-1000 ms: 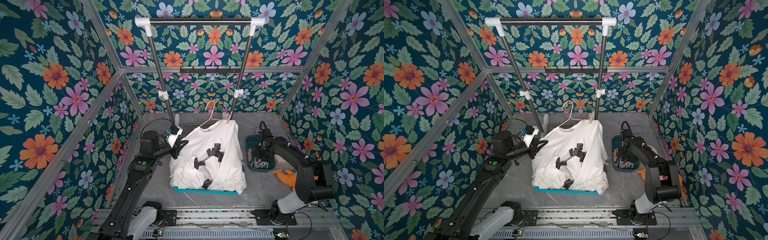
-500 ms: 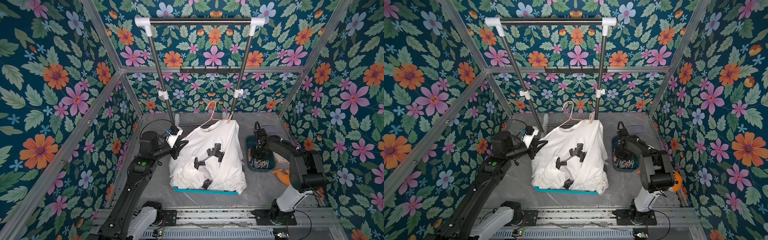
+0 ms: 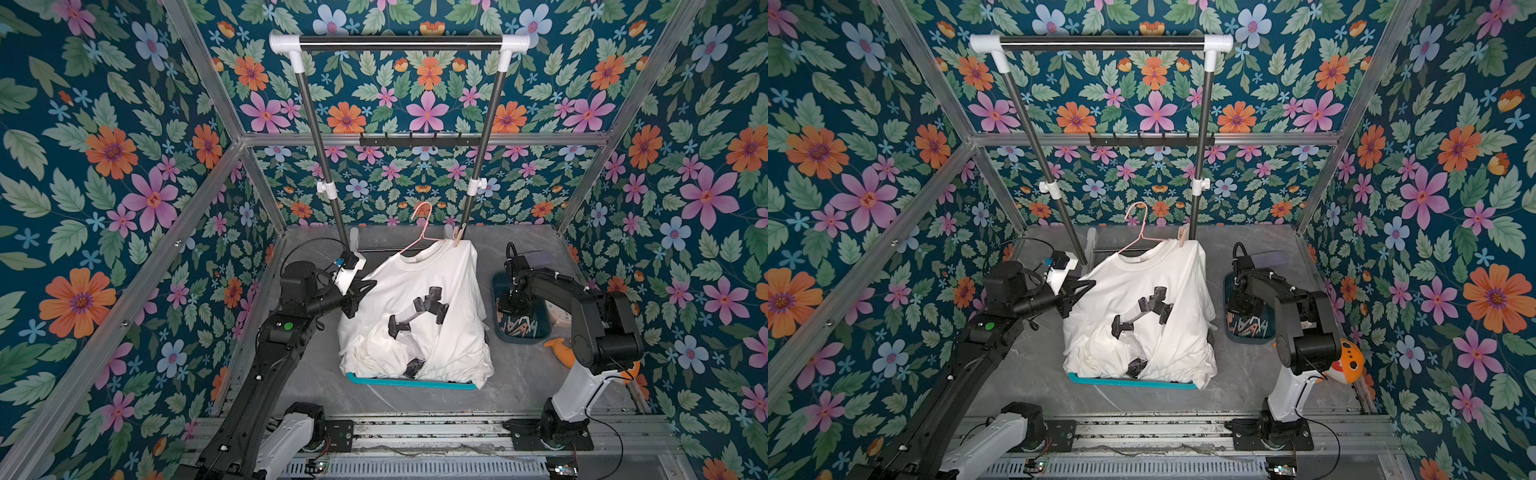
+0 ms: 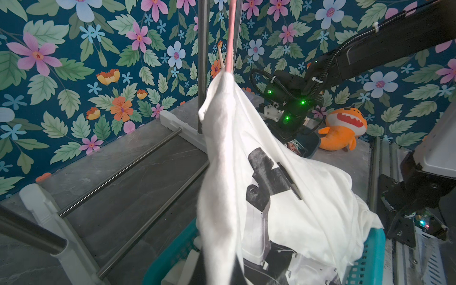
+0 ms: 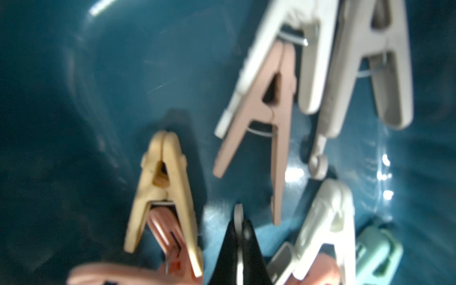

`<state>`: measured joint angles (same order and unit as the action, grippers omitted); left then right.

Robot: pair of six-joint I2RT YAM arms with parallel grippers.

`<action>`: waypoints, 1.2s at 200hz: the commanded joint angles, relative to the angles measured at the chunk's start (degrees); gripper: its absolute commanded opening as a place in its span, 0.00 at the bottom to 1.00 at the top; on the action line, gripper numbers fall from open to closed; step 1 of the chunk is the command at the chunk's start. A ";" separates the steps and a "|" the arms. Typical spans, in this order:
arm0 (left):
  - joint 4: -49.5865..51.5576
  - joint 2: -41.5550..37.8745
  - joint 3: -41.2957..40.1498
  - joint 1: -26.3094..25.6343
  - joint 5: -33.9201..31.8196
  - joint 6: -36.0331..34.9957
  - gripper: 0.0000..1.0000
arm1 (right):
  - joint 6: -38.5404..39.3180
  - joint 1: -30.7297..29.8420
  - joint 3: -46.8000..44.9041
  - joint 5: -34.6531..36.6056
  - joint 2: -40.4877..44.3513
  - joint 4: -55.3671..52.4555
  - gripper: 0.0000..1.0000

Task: Use clothespins to secure the t-shirt on both sides of the hanger
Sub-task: Pick up the clothespin from the storage box.

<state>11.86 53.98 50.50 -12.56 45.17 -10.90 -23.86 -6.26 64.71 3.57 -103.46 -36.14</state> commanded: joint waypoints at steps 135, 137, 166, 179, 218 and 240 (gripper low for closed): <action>-3.49 0.17 0.32 -0.01 -0.04 0.17 0.00 | 9.49 -0.42 0.77 -2.77 0.53 4.82 0.22; -3.50 0.17 0.31 -0.01 0.00 0.17 0.00 | 9.37 -0.42 0.64 -2.82 0.71 4.91 0.23; -3.68 -0.10 0.04 -0.01 0.26 0.20 0.00 | 7.16 -0.52 -0.97 -2.57 4.39 4.09 0.45; -4.02 -0.23 -0.14 -0.01 0.36 0.26 0.00 | 6.47 -0.60 -1.96 -3.18 5.81 4.06 0.50; -4.21 -0.37 -0.24 -0.01 0.58 0.35 0.00 | 2.42 -0.63 -4.17 -2.77 7.17 3.20 0.48; -4.30 -0.58 -0.36 -0.01 0.69 0.35 0.00 | -0.93 -0.60 -5.31 -2.79 7.15 3.12 0.44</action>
<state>11.53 53.74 50.15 -12.53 45.19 -10.83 -19.97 -6.81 60.23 0.56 -96.57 -32.08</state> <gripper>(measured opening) 0.067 0.455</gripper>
